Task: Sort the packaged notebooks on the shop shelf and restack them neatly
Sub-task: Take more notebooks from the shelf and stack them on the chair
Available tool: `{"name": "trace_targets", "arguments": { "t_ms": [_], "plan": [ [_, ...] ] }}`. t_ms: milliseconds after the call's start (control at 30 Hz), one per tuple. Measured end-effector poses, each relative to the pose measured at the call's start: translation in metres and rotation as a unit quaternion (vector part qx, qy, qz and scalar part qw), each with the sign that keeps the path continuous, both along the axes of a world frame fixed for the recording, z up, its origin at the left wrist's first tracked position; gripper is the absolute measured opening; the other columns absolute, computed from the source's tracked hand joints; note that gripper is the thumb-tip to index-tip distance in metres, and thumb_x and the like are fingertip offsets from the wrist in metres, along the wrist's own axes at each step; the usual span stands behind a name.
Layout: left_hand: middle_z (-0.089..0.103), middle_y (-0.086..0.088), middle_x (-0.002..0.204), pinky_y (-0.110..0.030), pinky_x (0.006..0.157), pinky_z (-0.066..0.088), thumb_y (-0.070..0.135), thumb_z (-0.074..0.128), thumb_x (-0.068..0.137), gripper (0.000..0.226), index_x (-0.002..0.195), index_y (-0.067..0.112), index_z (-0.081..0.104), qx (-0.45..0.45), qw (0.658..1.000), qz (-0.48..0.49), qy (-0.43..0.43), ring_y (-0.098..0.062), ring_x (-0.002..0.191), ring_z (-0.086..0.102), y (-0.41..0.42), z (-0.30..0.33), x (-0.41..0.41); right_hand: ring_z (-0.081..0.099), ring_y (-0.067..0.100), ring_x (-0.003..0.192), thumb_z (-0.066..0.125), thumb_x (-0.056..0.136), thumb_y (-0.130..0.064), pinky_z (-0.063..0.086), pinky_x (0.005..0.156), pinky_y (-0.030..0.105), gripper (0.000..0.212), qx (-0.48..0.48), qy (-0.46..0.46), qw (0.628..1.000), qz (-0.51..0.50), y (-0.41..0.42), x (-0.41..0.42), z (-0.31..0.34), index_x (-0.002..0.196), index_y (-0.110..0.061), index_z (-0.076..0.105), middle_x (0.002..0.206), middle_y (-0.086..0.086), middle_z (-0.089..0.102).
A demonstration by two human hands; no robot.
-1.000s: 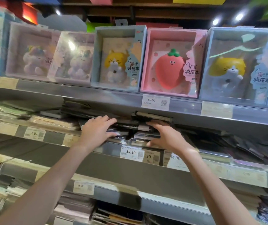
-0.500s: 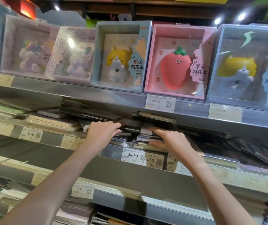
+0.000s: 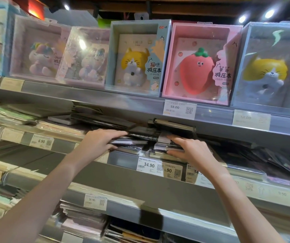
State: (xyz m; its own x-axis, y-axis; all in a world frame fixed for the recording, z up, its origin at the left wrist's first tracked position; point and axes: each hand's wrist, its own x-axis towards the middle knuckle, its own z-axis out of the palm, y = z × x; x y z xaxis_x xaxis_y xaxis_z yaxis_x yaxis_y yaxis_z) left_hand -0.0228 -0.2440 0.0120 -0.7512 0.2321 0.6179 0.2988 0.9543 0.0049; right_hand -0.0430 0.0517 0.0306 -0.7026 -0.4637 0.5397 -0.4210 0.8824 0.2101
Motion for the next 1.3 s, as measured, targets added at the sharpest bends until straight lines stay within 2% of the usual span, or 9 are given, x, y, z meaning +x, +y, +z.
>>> {"name": "trace_targets", "arguments": {
  "t_ms": [233, 333, 500, 600, 700, 800, 900, 1100, 1300],
  "plan": [
    [0.071, 0.001, 0.089, -0.027, 0.059, 0.034, 0.047, 0.062, 0.082, 0.060, 0.137, 0.041, 0.039, -0.003, 0.993, 0.020, 0.116, -0.020, 0.080, 0.065, 0.029, -0.007, 0.006, 0.065, 0.019, 0.094, 0.040, 0.089, -0.060, 0.052, 0.071, 0.032, 0.058, 0.014, 0.005, 1.000, -0.010, -0.001, 0.005, 0.000, 0.140, -0.033, 0.037, 0.113, -0.001, 0.067],
    [0.069, -0.003, 0.069, -0.026, 0.053, 0.039, 0.039, 0.076, 0.071, 0.059, 0.126, 0.030, 0.056, 0.051, 0.986, 0.023, 0.159, -0.024, 0.063, 0.065, 0.036, -0.013, 0.008, 0.063, 0.019, 0.102, 0.041, 0.090, -0.059, 0.051, 0.073, 0.032, 0.058, 0.014, 0.002, 1.000, -0.009, 0.001, 0.017, 0.001, 0.141, -0.035, 0.033, 0.128, -0.006, 0.059],
    [0.065, -0.004, 0.118, -0.034, 0.061, 0.059, 0.031, 0.085, 0.060, 0.061, 0.115, 0.017, 0.064, 0.089, 0.968, -0.029, 0.233, -0.020, 0.083, 0.071, 0.042, -0.024, 0.019, 0.053, 0.015, 0.121, 0.042, 0.089, -0.057, 0.047, 0.088, 0.031, 0.060, 0.000, -0.040, 0.999, -0.003, 0.007, 0.035, 0.004, 0.144, -0.042, 0.023, 0.147, -0.015, 0.035],
    [0.067, -0.001, 0.116, -0.029, 0.057, 0.058, 0.037, 0.084, 0.059, 0.059, 0.112, 0.019, 0.066, 0.083, 0.961, -0.020, 0.264, -0.018, 0.082, 0.069, 0.050, -0.027, 0.026, 0.049, 0.013, 0.125, 0.042, 0.090, -0.057, 0.046, 0.092, 0.031, 0.060, 0.001, -0.076, 0.997, -0.013, 0.007, 0.046, 0.007, 0.144, -0.047, 0.016, 0.151, -0.019, 0.024],
    [0.069, 0.003, 0.104, -0.027, 0.056, 0.052, 0.043, 0.080, 0.062, 0.060, 0.116, 0.022, 0.063, 0.095, 0.966, -0.003, 0.239, -0.019, 0.088, 0.063, 0.051, -0.030, 0.025, 0.046, 0.009, 0.127, 0.045, 0.088, -0.059, 0.044, 0.093, 0.030, 0.060, -0.027, -0.100, 0.995, -0.010, 0.007, 0.054, 0.008, 0.141, -0.051, 0.018, 0.150, -0.025, 0.024],
    [0.061, 0.006, 0.114, -0.033, 0.084, 0.039, 0.062, 0.061, 0.070, 0.063, 0.123, 0.028, 0.056, 0.114, 0.977, -0.022, 0.177, -0.020, 0.107, 0.051, 0.048, -0.034, 0.020, 0.043, 0.008, 0.129, 0.045, 0.087, -0.060, 0.043, 0.096, 0.031, 0.061, -0.052, -0.110, 0.993, -0.008, 0.006, 0.059, 0.003, 0.141, -0.051, 0.017, 0.150, -0.026, 0.022],
    [0.046, 0.018, 0.122, -0.033, 0.094, 0.025, 0.078, 0.045, 0.062, 0.077, 0.128, 0.039, 0.047, 0.192, 0.973, -0.054, 0.113, -0.013, 0.118, 0.033, 0.044, -0.035, 0.028, 0.031, 0.006, 0.136, 0.045, 0.087, -0.058, 0.039, 0.099, 0.028, 0.063, -0.058, -0.079, 0.995, -0.009, 0.005, 0.062, -0.007, 0.143, -0.047, 0.018, 0.152, -0.022, 0.019],
    [0.032, 0.005, 0.119, -0.020, 0.100, 0.023, 0.071, 0.061, 0.066, 0.059, 0.118, 0.046, 0.047, 0.458, 0.881, -0.107, 0.058, -0.014, 0.121, 0.032, 0.037, -0.047, 0.055, 0.045, 0.014, 0.125, 0.061, 0.082, -0.042, 0.043, 0.094, 0.032, 0.048, -0.257, 0.044, 0.963, 0.069, 0.001, 0.082, -0.032, 0.127, -0.026, 0.055, 0.132, -0.008, 0.054],
    [0.023, -0.004, 0.130, -0.029, 0.094, 0.032, 0.055, 0.059, 0.070, 0.067, 0.130, 0.050, 0.030, 0.557, 0.821, -0.122, -0.036, -0.016, 0.116, 0.035, 0.056, -0.050, 0.065, 0.052, 0.014, 0.107, 0.063, 0.084, -0.031, 0.031, 0.090, 0.006, 0.033, -0.384, 0.060, 0.916, 0.098, -0.014, 0.098, -0.053, 0.115, -0.020, 0.061, 0.112, -0.005, 0.058]
  ]
}}
